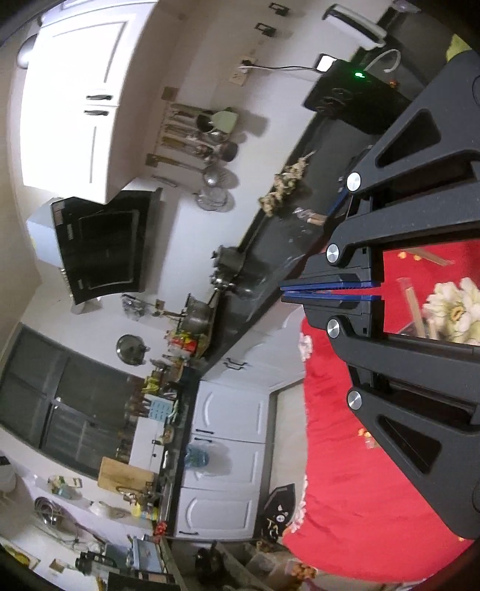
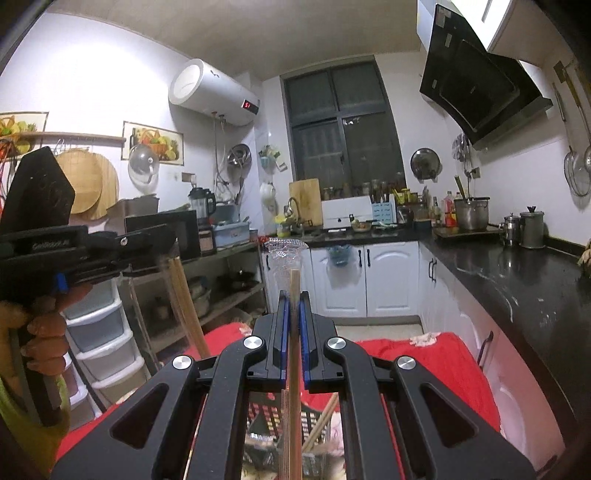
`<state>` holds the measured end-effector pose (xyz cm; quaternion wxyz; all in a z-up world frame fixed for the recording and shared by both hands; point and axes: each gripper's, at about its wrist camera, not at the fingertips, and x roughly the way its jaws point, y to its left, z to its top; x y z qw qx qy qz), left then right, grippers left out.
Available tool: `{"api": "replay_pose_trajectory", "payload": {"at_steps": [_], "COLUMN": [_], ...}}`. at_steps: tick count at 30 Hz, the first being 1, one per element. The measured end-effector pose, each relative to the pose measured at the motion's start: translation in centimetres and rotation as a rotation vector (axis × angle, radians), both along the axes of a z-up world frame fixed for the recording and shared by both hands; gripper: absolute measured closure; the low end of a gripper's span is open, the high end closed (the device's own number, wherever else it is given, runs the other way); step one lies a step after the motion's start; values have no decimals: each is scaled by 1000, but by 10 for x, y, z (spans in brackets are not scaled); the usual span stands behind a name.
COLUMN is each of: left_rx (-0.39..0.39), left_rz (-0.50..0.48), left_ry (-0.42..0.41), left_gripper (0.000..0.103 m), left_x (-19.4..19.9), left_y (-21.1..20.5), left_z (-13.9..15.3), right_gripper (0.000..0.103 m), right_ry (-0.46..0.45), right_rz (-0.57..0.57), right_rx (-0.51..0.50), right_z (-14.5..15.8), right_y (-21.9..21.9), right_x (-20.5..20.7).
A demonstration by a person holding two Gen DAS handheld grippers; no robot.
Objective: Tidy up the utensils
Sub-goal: 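Lift the left tool's chopstick to the caddy while the right tool carries its chopstick there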
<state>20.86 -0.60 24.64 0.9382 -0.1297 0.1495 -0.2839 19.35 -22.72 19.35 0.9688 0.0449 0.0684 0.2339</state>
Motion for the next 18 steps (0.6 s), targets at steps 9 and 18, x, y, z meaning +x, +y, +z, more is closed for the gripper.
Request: {"api": "replay_pose_trajectory", "payload": {"at_steps": [9, 18], "left_rx": [-45, -44], "left_rz": [48, 81], "left_ry": [-23, -48], "left_gripper": [103, 103], "left_x": [22, 33], "left_y": [17, 28], "left_z": [24, 30], "right_gripper": [97, 97], "right_ry": [-39, -72], "right_rz": [0, 0], "right_rx": [-1, 19], "right_z": [11, 10], "right_y": [11, 20], "right_x": [12, 26]}}
